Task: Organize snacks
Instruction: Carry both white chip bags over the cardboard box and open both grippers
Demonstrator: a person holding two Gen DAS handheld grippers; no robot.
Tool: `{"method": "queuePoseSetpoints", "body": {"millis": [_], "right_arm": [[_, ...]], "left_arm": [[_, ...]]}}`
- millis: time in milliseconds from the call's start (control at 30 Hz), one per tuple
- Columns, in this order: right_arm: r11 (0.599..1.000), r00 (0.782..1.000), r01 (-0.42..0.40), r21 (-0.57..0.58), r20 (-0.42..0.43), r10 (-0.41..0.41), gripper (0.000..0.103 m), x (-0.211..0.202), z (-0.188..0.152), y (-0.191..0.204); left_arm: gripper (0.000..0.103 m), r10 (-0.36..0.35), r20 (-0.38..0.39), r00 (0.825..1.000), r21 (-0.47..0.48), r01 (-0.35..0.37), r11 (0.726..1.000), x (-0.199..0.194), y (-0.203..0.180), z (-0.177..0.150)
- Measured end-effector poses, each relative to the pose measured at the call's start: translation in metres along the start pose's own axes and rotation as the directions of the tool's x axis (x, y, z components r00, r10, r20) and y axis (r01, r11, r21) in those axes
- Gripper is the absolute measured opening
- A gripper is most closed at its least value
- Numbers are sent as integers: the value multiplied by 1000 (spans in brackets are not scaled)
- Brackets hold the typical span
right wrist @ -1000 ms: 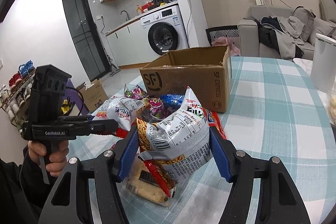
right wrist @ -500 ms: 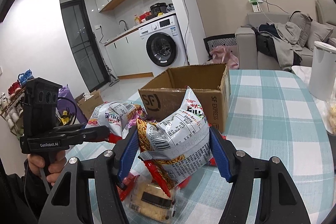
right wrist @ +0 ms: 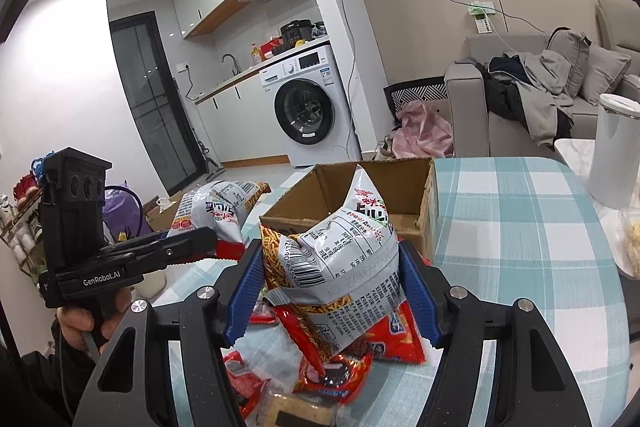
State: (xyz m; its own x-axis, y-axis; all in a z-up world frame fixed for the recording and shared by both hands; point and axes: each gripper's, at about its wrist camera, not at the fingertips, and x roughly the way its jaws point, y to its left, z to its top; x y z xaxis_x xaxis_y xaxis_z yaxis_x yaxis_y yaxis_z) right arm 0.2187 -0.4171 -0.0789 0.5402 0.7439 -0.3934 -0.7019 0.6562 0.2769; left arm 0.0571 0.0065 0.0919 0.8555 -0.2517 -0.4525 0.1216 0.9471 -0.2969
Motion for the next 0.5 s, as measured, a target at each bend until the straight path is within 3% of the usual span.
{"method": "queuePoseSetpoints", "body": {"millis": [500], "right_arm": [[999,1000,-12,36,8,12,67,32,37,-8]], "left_arm": [[36,27,-3,1000,-1,-27,1000,41,9,37]]}}
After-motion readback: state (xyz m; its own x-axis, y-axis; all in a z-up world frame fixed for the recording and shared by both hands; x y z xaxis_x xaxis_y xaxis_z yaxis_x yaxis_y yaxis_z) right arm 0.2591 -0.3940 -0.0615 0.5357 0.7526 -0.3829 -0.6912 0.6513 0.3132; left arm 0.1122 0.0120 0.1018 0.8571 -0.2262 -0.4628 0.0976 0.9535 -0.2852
